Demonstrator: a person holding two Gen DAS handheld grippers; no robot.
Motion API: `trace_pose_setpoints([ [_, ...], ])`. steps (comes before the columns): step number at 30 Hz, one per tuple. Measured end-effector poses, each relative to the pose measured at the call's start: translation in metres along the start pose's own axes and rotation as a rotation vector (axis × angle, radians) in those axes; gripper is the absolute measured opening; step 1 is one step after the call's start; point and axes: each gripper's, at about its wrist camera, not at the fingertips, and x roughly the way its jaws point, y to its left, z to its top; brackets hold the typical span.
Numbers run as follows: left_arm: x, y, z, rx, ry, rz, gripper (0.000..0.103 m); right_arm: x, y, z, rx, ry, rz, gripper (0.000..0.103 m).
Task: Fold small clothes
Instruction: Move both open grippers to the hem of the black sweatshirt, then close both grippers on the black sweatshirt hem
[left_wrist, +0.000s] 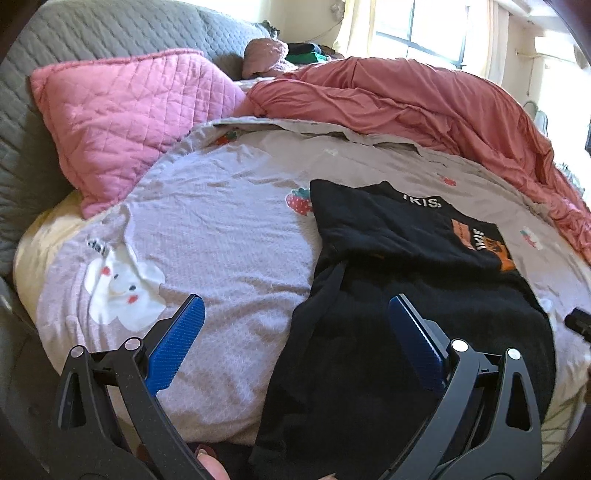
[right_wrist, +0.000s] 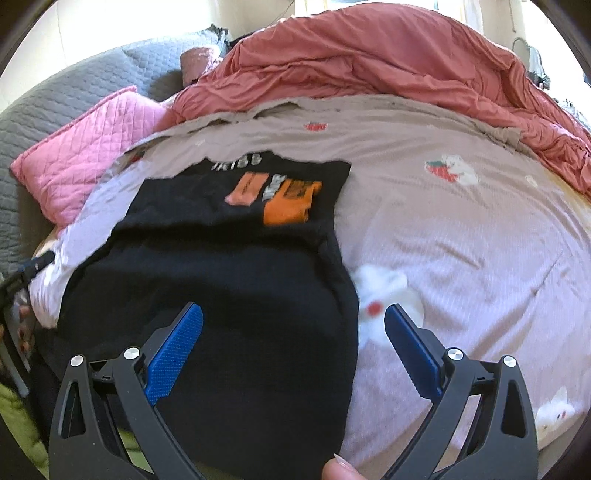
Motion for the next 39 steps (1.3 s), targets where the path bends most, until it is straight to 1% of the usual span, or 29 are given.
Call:
trace_pose_setpoints([
  [3, -0.002, 0.007, -0.004, -0.004, 0.021, 0.01, 0.093, -0.001, 0.004, -0.011, -0.025, 0.023, 0.004, 0.098],
  [7, 0.0, 0.016, -0.015, -0.004, 0.07, 0.004, 0.093, 0.001, 0.005, -0.024, -0.025, 0.054, 0.008, 0.098],
  [9, 0.005, 0.02, -0.022, -0.014, 0.114, -0.015, 0.093, 0.003, 0.005, -0.031, -0.027, 0.074, 0.008, 0.098],
  [13, 0.019, 0.028, -0.036, -0.057, 0.208, -0.083, 0.093, 0.006, 0.001, -0.043, -0.026, 0.11, -0.002, 0.098],
  [16, 0.025, 0.029, -0.041, -0.066, 0.241, -0.101, 0.093, 0.003, -0.006, -0.052, -0.005, 0.119, -0.015, 0.098],
  [20, 0.026, 0.029, -0.041, -0.078, 0.246, -0.12, 0.093, -0.003, -0.017, -0.064, 0.008, 0.13, -0.028, 0.098],
  [21, 0.028, 0.028, -0.041, -0.084, 0.251, -0.128, 0.092, -0.004, -0.021, -0.068, 0.015, 0.136, -0.028, 0.098],
  [23, 0.03, 0.028, -0.042, -0.093, 0.26, -0.141, 0.081, -0.004, -0.025, -0.073, 0.035, 0.15, -0.01, 0.098],
  [24, 0.031, 0.027, -0.043, -0.093, 0.264, -0.141, 0.078, -0.004, -0.028, -0.076, 0.047, 0.161, 0.004, 0.097],
  [26, 0.031, 0.027, -0.044, -0.092, 0.267, -0.144, 0.065, -0.005, -0.03, -0.081, 0.065, 0.172, 0.03, 0.096],
  [28, 0.032, 0.025, -0.044, -0.089, 0.271, -0.143, 0.058, -0.005, -0.03, -0.085, 0.07, 0.181, 0.047, 0.073],
  [29, 0.032, 0.025, -0.045, -0.085, 0.272, -0.14, 0.053, -0.004, -0.029, -0.087, 0.07, 0.184, 0.054, 0.07],
  [30, 0.032, 0.024, -0.045, -0.08, 0.272, -0.141, 0.05, -0.005, -0.027, -0.088, 0.066, 0.18, 0.055, 0.061],
  [31, 0.031, 0.023, -0.045, -0.079, 0.271, -0.144, 0.044, -0.006, -0.026, -0.088, 0.059, 0.175, 0.058, 0.043],
  [32, 0.031, 0.023, -0.045, -0.079, 0.271, -0.145, 0.04, -0.007, -0.025, -0.088, 0.056, 0.172, 0.064, 0.035],
  [33, 0.03, 0.023, -0.045, -0.077, 0.27, -0.145, 0.038, -0.008, -0.024, -0.087, 0.051, 0.172, 0.085, 0.031],
  [35, 0.029, 0.024, -0.046, -0.076, 0.271, -0.148, 0.034, -0.009, -0.021, -0.087, 0.032, 0.169, 0.092, 0.031],
  [39, 0.03, 0.027, -0.048, -0.085, 0.283, -0.156, 0.034, -0.004, -0.026, -0.089, 0.057, 0.177, 0.099, 0.034],
])
